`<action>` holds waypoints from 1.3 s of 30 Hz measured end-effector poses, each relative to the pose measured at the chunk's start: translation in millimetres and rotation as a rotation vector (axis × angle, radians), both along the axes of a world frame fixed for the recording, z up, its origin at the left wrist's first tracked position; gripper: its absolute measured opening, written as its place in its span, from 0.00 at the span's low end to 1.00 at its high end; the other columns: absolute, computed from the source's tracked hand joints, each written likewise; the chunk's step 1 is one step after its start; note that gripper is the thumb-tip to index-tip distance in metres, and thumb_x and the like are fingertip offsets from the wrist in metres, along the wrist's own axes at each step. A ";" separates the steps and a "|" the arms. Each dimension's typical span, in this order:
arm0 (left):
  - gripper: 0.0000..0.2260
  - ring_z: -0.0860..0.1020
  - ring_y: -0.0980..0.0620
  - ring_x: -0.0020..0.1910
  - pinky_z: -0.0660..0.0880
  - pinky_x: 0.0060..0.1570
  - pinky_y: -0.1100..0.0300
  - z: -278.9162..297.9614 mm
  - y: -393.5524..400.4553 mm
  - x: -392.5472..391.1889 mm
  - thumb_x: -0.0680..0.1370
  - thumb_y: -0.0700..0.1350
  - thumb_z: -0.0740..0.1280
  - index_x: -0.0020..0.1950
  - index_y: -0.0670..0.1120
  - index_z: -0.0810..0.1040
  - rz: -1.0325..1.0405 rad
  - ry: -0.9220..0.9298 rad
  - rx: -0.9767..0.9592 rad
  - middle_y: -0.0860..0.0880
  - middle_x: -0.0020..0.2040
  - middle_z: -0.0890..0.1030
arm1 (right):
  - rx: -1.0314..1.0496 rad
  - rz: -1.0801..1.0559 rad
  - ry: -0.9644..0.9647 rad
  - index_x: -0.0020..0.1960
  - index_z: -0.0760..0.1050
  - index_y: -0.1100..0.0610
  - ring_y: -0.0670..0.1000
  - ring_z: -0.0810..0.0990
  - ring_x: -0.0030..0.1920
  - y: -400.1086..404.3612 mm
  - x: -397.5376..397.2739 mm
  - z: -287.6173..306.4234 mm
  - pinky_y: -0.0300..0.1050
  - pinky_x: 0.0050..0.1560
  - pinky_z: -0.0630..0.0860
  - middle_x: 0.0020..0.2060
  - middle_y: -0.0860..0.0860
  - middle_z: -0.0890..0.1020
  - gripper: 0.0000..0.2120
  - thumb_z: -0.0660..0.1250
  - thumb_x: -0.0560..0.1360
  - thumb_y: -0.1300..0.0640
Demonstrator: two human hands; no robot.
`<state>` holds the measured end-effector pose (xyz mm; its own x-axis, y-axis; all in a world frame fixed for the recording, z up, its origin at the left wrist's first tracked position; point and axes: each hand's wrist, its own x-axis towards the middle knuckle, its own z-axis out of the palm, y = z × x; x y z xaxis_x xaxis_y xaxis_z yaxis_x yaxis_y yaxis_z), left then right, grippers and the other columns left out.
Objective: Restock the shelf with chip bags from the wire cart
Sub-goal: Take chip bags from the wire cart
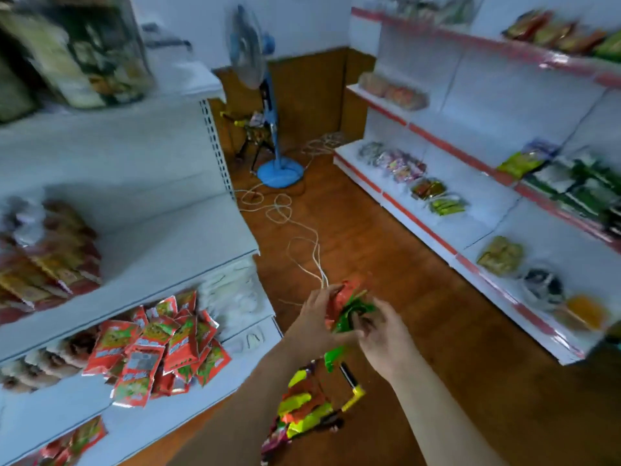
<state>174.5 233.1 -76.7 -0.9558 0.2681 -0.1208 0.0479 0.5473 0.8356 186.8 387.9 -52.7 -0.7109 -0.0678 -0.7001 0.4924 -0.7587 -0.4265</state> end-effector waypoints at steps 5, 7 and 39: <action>0.41 0.68 0.55 0.64 0.70 0.68 0.55 47.9 140.0 -55.2 0.65 0.60 0.76 0.74 0.61 0.61 -0.139 0.124 -0.029 0.57 0.65 0.67 | 0.100 0.004 0.117 0.55 0.76 0.60 0.50 0.79 0.38 143.7 -37.8 43.7 0.38 0.29 0.78 0.44 0.57 0.79 0.17 0.62 0.79 0.47; 0.41 0.67 0.54 0.66 0.68 0.68 0.57 57.3 193.4 -73.5 0.65 0.57 0.77 0.74 0.64 0.60 -0.201 0.133 -0.016 0.59 0.65 0.65 | 0.191 0.017 0.136 0.56 0.78 0.59 0.49 0.77 0.35 197.3 -53.4 52.6 0.38 0.28 0.76 0.41 0.56 0.79 0.20 0.62 0.78 0.42; 0.16 0.85 0.51 0.50 0.82 0.49 0.59 75.6 577.8 -624.6 0.76 0.47 0.71 0.63 0.48 0.76 -0.475 -0.523 0.308 0.50 0.54 0.85 | 1.008 -0.070 0.199 0.58 0.75 0.44 0.49 0.84 0.50 570.5 -547.8 44.4 0.53 0.53 0.81 0.52 0.47 0.84 0.24 0.74 0.65 0.40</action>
<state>-450.1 810.9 -1.1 -0.5689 0.7303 -0.3782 -0.2233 0.3054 0.9257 -361.0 958.3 -8.4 -0.7997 0.5319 -0.2784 0.3120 -0.0279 -0.9497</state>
